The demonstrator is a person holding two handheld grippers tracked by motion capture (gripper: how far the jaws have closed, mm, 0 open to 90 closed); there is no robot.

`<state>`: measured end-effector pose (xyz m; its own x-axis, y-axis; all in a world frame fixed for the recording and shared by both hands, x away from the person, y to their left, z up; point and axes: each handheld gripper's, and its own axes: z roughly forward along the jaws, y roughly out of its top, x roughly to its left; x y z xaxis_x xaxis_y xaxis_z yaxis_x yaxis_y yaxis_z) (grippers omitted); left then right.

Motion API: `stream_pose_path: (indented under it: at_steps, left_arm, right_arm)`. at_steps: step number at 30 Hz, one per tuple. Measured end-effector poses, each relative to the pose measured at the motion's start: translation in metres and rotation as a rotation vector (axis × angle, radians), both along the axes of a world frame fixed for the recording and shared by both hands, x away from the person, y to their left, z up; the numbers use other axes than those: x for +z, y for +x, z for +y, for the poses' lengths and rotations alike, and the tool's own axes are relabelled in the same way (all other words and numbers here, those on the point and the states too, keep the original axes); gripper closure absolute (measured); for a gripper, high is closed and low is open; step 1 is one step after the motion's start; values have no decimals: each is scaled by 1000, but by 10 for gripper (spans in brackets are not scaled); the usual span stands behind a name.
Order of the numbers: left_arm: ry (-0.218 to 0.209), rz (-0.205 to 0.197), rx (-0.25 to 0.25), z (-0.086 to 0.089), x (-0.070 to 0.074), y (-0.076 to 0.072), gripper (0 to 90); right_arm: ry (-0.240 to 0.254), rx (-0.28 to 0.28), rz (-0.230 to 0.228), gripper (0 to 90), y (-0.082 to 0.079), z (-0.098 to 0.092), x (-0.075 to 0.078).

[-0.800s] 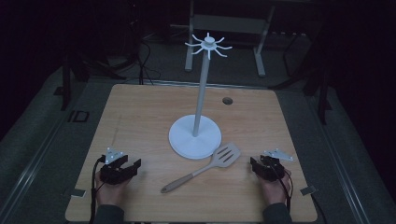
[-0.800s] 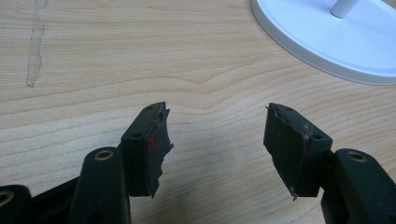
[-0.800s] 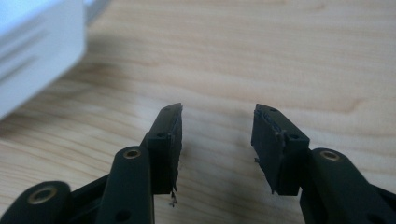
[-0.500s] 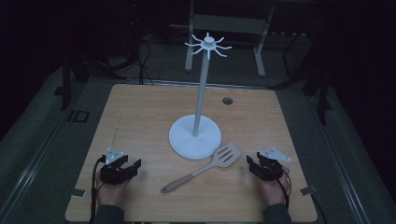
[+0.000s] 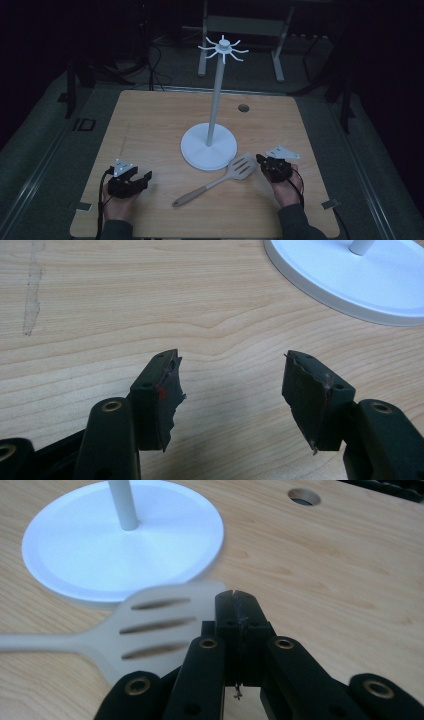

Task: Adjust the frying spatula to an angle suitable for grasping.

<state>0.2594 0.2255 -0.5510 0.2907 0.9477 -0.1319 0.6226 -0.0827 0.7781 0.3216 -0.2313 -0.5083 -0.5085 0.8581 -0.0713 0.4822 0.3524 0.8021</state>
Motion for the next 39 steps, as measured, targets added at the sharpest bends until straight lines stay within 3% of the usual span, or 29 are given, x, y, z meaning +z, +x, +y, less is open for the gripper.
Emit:
stream_pose_path:
  at_steps: [9, 16, 25, 39]
  left_arm:
    - [7, 3, -8, -1, 0, 0, 401]
    - [6, 3, -9, -1, 0, 0, 401]
    - [7, 9, -13, -1, 0, 1, 401]
    - [-13, 10, -30, -3, 0, 0, 404]
  right_arm:
    - [-67, 82, 16, 900, 20, 28, -5]
    - [-117, 111, 58, 900, 31, 45, -16]
    - [-134, 111, 73, 900, 28, 42, -21]
    - [-130, 121, 80, 900, 5, 28, -27]
